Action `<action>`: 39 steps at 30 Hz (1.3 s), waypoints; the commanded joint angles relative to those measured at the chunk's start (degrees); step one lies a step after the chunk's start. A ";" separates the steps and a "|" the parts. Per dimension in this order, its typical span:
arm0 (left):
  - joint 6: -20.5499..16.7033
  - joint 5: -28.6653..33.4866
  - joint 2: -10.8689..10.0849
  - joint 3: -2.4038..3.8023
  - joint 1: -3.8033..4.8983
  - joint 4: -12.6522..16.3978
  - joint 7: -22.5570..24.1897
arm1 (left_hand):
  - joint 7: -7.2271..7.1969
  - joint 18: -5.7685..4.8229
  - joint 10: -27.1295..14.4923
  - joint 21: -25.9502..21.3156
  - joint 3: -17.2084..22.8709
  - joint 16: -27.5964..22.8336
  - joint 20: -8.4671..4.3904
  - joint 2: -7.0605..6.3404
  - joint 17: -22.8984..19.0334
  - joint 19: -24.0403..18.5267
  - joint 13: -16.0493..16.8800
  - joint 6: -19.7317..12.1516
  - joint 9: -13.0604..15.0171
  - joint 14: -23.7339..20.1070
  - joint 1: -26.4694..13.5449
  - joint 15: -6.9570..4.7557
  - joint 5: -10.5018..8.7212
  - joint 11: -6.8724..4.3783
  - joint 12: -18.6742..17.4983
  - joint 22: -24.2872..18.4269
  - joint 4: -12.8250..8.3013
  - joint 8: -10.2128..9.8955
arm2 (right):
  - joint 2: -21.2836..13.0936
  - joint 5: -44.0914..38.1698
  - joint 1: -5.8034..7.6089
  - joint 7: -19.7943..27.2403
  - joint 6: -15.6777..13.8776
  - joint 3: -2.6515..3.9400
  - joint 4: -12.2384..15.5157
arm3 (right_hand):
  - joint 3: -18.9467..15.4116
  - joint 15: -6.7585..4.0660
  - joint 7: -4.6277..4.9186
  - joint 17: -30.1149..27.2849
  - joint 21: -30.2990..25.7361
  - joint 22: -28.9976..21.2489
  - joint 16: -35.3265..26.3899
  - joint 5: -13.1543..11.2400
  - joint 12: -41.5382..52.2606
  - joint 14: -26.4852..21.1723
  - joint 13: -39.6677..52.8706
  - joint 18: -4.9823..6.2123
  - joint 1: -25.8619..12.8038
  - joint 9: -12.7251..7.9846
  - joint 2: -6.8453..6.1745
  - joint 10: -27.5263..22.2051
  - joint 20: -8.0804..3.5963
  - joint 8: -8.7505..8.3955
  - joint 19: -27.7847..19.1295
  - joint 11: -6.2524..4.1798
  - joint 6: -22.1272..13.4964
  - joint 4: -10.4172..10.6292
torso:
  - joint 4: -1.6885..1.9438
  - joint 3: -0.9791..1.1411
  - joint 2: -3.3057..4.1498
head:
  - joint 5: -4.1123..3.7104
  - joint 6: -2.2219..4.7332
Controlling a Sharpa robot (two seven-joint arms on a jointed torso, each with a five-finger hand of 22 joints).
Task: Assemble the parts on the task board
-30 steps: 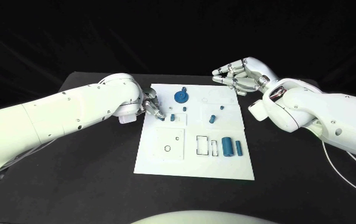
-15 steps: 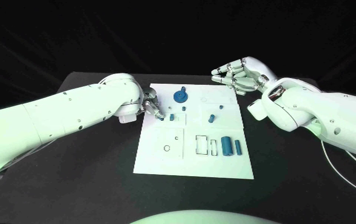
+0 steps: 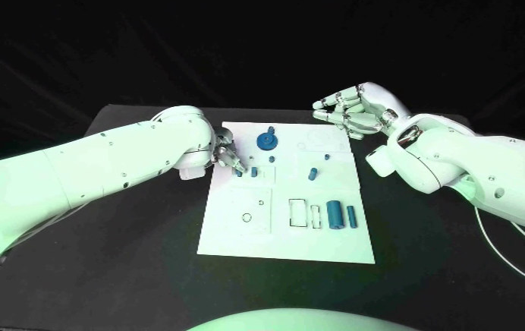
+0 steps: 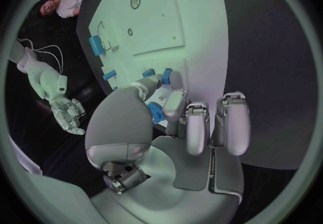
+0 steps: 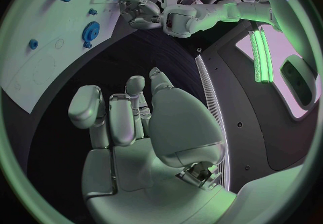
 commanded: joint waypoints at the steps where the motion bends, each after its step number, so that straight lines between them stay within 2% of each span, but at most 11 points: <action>1: 1.74 0.83 0.44 -0.16 -0.30 0.00 -0.97 | -0.11 -0.46 0.08 0.50 -2.15 0.14 -0.45 0.06 15.09 4.03 0.19 0.77 0.13 5.92 -1.31 -0.33 -0.38 -0.04 0.32 11.44 0.89 -0.33 | -0.01 -0.23 -0.04 0.28 0.67 0.00 0.16 | -0.08 0.21 0.22 -0.05 -0.20 -0.05 -0.33 0.30 0.05 1.40 -0.05 0.33 0.05 0.01 0.73 -0.02 -0.12 0.14 -0.42 0.00 -0.14 0.21 | 0.01 -0.01 0.01 | -0.05 0.11; 4: 1.56 0.84 0.59 -0.17 -0.29 -0.10 -1.04 | -0.19 -0.46 0.11 0.47 -4.80 0.14 -0.47 0.04 15.09 4.03 0.28 1.13 -0.06 5.92 -1.75 -0.36 -0.36 -0.05 0.34 11.46 1.70 -0.68 | -0.02 -0.25 -0.04 0.28 0.69 0.00 0.22 | -0.07 0.20 0.22 0.01 -0.19 -0.01 -0.30 0.33 0.12 1.42 0.01 0.32 0.11 0.01 0.75 0.02 -0.12 0.15 -0.39 -0.01 -0.14 0.19 | 0.01 -0.02 0.02 | 0.04 0.13; 8: 1.40 0.84 0.69 -0.16 -0.29 -0.21 -1.16 | -0.16 -0.49 0.12 0.55 -8.73 0.14 -0.48 0.05 15.09 4.07 0.31 1.59 -0.24 5.92 -1.97 -0.38 -0.41 -0.06 0.27 11.57 2.71 -1.05 | -0.07 -0.27 -0.04 0.27 0.65 0.00 0.26 | -0.05 0.19 0.21 0.03 -0.21 -0.03 -0.29 0.37 0.17 1.43 0.04 0.33 0.20 0.01 0.77 0.05 -0.12 0.15 -0.39 -0.02 -0.14 0.16 | 0.00 -0.05 0.04 | -0.29 0.28; 13: 1.32 0.84 0.80 -0.15 -0.28 -0.42 -1.29 | -0.19 -0.49 0.18 0.55 -10.29 0.14 -0.50 0.36 15.09 4.08 0.41 1.78 -0.31 5.92 -1.79 -0.37 -0.40 -0.08 0.31 11.61 3.20 -1.23 | -0.15 -0.28 -0.04 0.25 0.62 0.00 0.31 | -0.05 0.19 0.21 0.03 -0.21 -0.03 -0.29 0.37 0.17 1.43 0.04 0.33 0.20 0.01 0.77 0.05 -0.12 0.15 -0.39 -0.02 -0.14 0.16 | 0.02 -0.06 0.00 | -0.29 -0.01; 21: 0.33 0.84 0.71 -0.07 -0.28 -0.63 -1.15 | -0.17 -0.47 0.19 0.46 -13.90 0.14 -0.48 0.49 15.09 4.06 0.37 2.05 -0.43 5.92 -1.60 -0.36 -0.38 -0.06 0.17 11.60 4.47 -1.60 | -0.23 -0.28 -0.04 0.26 0.57 0.00 0.28 | -0.06 0.19 0.21 -0.06 -0.23 -0.08 -0.36 0.39 0.03 1.42 -0.09 0.34 0.23 0.01 0.76 -0.04 -0.12 0.15 -0.41 -0.02 -0.14 0.15 | 0.03 -0.10 -0.01 | -0.19 0.31; 28: -2.65 0.88 -0.38 0.22 -0.22 0.36 -0.11 | -0.04 -0.40 0.08 0.16 -18.28 0.14 -0.47 0.48 15.09 3.95 0.16 2.21 -0.46 5.92 -2.18 -0.32 -0.87 0.02 -0.14 11.45 6.49 -1.87 | -0.21 -0.28 -0.04 0.31 0.60 0.00 0.16 | -0.06 0.19 0.21 -0.06 -0.23 -0.08 -0.36 0.39 0.03 1.42 -0.09 0.34 0.23 0.01 0.76 -0.04 -0.12 0.15 -0.41 -0.02 -0.14 0.15 | 0.02 -0.09 -0.02 | -0.30 0.68; 34: -6.15 2.55 -1.62 0.78 0.37 1.70 1.33 | 0.30 0.00 -1.57 -1.32 -21.57 0.14 -0.42 0.71 15.09 3.32 -2.73 1.19 -0.35 5.92 -1.53 -0.23 -1.18 0.28 -3.03 10.44 8.08 -2.20 | -0.19 -0.28 -0.08 0.32 0.60 0.00 0.08 | -0.06 0.19 0.21 -0.06 -0.23 -0.08 -0.36 0.39 0.03 1.42 -0.09 0.34 0.23 0.01 0.76 -0.04 -0.12 0.15 -0.41 -0.02 -0.14 0.15 | 0.06 -0.08 -0.01 | -0.32 0.67; 39: -9.55 4.09 -2.43 1.08 1.13 2.64 3.07 | 0.84 0.48 -4.68 -3.24 -25.17 0.14 -0.15 1.11 15.09 2.53 -8.48 -0.40 -0.33 5.92 -0.15 0.04 -1.09 0.72 -8.66 9.16 9.40 -2.54 | -0.18 -0.28 -0.13 0.31 0.60 0.00 0.03 | -0.06 0.19 0.21 -0.06 -0.23 -0.08 -0.36 0.39 0.03 1.42 -0.09 0.34 0.23 0.01 0.76 -0.04 -0.12 0.15 -0.41 -0.02 -0.14 0.15 | 0.03 -0.07 -0.03 | -0.33 0.75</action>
